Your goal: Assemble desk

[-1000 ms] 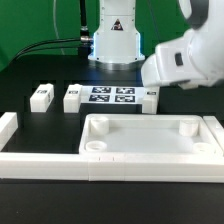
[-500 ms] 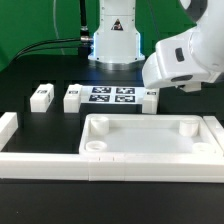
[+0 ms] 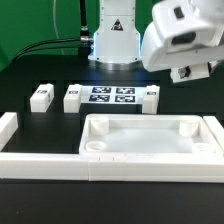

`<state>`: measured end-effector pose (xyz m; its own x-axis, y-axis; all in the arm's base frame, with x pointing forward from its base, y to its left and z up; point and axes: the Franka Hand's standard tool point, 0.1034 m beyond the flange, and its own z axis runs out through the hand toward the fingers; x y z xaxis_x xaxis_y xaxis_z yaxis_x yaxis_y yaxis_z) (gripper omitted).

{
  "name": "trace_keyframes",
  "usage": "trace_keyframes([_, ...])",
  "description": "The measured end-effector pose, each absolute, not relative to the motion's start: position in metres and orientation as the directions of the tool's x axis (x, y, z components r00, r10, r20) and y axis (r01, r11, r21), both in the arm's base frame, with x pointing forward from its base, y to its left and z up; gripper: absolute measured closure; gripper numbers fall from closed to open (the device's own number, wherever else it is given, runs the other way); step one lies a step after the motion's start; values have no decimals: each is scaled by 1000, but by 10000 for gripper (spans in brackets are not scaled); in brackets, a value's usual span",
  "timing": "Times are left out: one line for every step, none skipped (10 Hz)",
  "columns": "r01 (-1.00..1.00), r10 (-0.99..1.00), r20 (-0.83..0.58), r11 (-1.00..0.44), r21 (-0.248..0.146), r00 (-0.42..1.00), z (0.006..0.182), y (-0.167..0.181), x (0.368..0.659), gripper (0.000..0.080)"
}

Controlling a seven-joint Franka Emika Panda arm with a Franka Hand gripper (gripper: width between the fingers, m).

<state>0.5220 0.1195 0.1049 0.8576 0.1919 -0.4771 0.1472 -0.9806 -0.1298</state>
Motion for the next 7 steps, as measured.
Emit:
trace_keyframes([148,186,-419,-981,-123,888,104,119,519,511])
trace_keyframes([149,181,-348,-982,-116,920,103,119,523,511])
trace_keyframes([135,163,-289,-984,-114,943,106,117,525,511])
trace_keyframes([83,116,-277,-988,-128,954,117,113,530,511])
trace_keyframes([58,91,-265,-990,-131,960,132,109,539,511])
trace_keyframes([67,91,-189,-989,-131,978,146,108,555,511])
trace_keyframes([75,89,-111,-989,-127,990,153,108,563,511])
